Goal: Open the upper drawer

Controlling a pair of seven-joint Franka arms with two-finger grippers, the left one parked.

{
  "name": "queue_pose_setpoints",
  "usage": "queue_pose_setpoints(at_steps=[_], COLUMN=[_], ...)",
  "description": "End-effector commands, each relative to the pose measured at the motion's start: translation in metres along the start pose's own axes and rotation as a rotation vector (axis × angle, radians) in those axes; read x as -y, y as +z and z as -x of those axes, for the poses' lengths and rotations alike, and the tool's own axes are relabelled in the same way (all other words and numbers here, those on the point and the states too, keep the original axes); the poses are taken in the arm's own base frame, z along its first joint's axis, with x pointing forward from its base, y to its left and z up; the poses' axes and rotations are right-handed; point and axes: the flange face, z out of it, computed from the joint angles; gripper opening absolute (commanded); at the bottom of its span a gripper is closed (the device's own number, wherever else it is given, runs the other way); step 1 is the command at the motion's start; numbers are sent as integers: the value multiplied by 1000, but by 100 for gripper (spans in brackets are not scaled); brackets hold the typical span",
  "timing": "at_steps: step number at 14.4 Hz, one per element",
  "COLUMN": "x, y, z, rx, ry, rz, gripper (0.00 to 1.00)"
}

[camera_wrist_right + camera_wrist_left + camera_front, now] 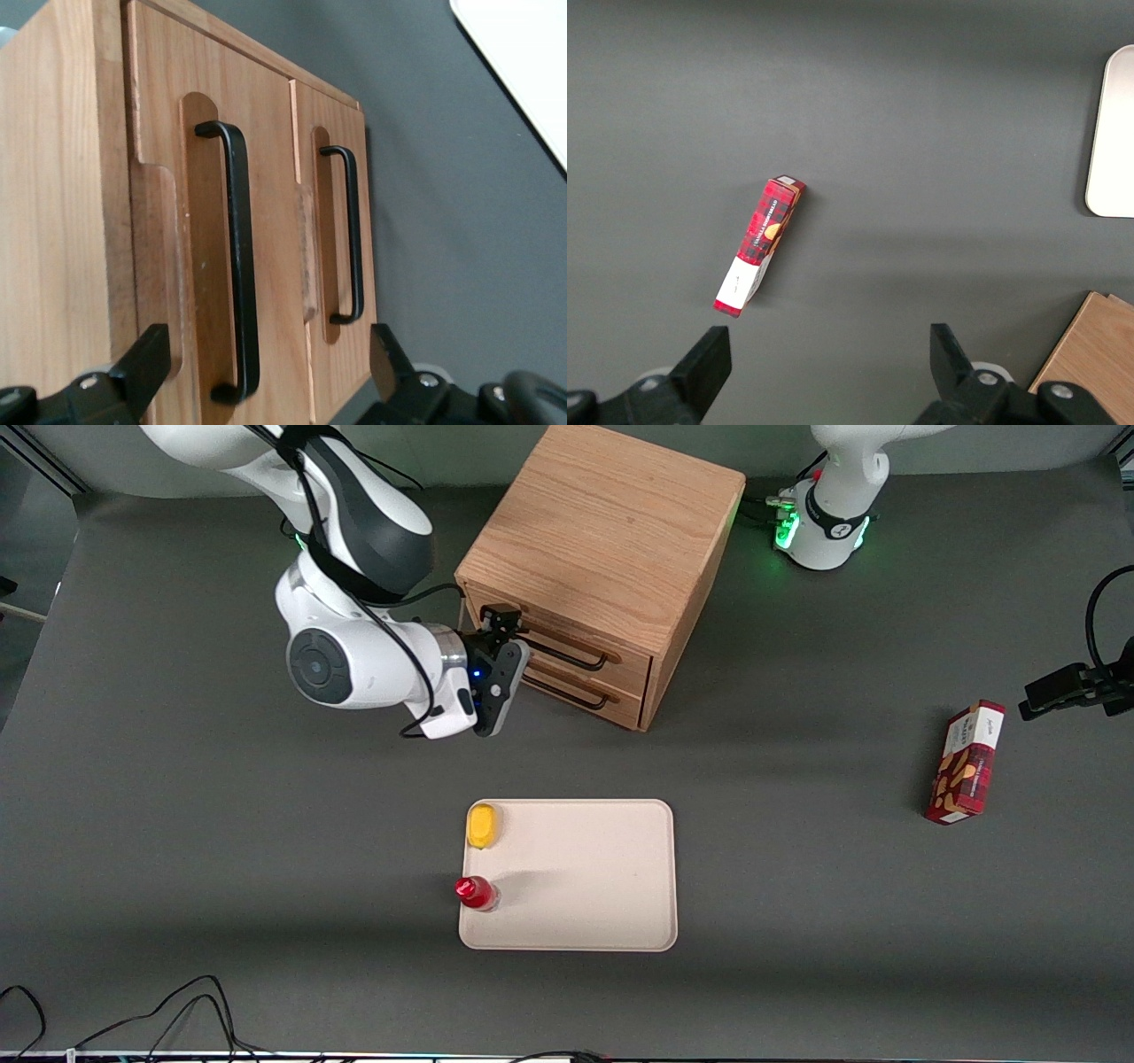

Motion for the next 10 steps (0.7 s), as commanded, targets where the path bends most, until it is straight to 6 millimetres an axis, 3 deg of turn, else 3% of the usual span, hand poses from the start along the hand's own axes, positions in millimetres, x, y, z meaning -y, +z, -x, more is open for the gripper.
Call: queue_pose_setpoints(at_steps=[1, 4, 10], x=[1, 0, -12], y=[27, 49, 71], z=[-3, -7, -13], rx=[-18, -25, -25], ry=[19, 18, 20], rz=[9, 18, 54], gripper=[100, 100, 100])
